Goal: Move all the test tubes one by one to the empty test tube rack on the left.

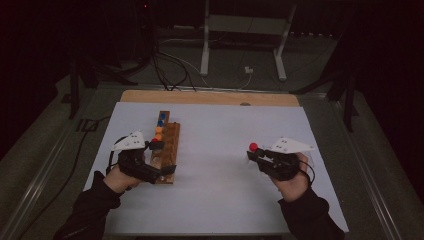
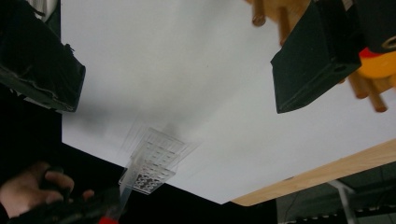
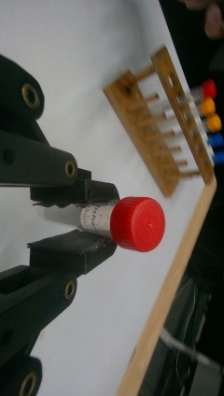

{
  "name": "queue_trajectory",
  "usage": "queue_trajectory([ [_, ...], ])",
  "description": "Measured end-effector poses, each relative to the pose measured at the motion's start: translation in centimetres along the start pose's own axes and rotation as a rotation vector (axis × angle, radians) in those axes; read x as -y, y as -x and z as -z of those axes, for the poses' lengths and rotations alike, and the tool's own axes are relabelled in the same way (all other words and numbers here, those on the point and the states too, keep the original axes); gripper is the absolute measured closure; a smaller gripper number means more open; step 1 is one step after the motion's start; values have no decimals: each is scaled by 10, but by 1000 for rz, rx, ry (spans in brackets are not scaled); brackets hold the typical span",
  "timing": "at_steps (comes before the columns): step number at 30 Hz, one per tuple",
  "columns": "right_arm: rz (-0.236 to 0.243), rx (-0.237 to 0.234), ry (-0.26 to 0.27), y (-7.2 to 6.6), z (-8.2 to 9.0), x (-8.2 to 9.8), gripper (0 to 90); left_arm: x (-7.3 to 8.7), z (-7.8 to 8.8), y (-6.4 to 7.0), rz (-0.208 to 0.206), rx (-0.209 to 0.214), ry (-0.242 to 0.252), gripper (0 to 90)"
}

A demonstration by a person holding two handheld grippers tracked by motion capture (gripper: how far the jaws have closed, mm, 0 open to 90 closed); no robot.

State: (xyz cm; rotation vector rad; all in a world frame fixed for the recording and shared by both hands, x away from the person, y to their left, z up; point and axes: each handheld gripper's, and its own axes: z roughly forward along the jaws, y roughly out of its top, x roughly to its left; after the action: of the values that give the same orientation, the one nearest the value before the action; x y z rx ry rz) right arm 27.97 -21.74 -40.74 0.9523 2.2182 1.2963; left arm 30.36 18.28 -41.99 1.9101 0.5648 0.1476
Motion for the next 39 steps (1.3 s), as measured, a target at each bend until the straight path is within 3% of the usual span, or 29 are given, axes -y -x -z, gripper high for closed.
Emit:
queue_trajectory([
  [9,57,-82,-44,-28,-21,6,744,-15,-21,10,-22,57,-7,38],
  [20,88,-138,-45,-42,-30,3,744,-37,-55,31,-62,149,-22,76],
  [27,95,-154,-36,-46,-27,2,744,-49,-74,43,-95,189,-17,185],
  [32,93,-157,-34,-46,-25,2,744,-52,-88,50,-112,191,-30,289],
  [39,89,-158,-35,-46,-24,2,744,-57,-100,53,-125,209,-31,496],
])
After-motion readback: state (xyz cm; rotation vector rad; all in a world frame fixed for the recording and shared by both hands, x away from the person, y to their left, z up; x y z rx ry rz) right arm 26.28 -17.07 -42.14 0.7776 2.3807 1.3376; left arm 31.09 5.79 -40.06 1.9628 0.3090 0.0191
